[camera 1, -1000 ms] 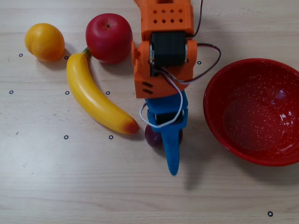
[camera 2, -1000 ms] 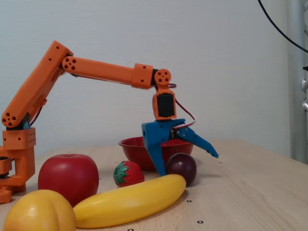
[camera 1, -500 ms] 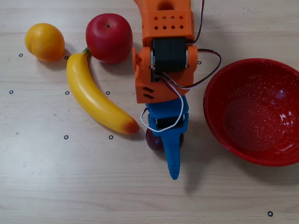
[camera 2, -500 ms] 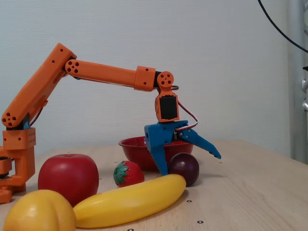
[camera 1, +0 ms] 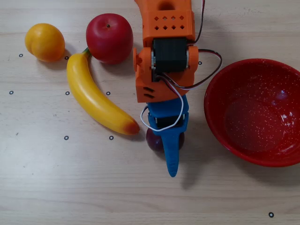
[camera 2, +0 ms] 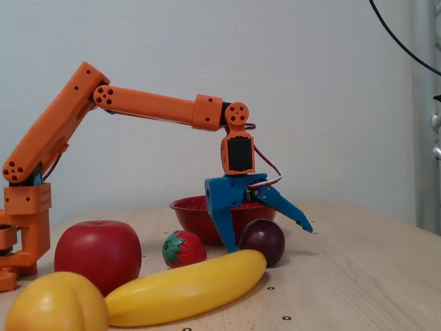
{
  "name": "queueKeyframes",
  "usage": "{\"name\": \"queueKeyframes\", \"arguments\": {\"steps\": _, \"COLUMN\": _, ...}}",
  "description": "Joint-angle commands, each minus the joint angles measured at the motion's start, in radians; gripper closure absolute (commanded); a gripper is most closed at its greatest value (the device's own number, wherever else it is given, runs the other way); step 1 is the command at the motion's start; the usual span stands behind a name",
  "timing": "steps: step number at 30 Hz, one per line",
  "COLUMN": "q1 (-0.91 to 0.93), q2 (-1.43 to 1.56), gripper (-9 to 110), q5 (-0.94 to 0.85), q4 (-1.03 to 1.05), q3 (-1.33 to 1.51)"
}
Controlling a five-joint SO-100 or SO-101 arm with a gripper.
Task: Put plum in the red bowl.
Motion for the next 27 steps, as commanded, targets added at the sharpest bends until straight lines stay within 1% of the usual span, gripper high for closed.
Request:
{"name": "queueKeyframes", "arguments": {"steps": 1, "q1": 0.032, "q2": 0.066, "gripper": 51, "q5": -0.025, "q4": 0.018, "q3": -0.074}}
{"name": "queueKeyframes", "arguments": {"steps": 27, "q1": 0.014, "q2": 0.075, "gripper": 57, "q5": -0.006, "q4": -0.003, "q3": -0.064}}
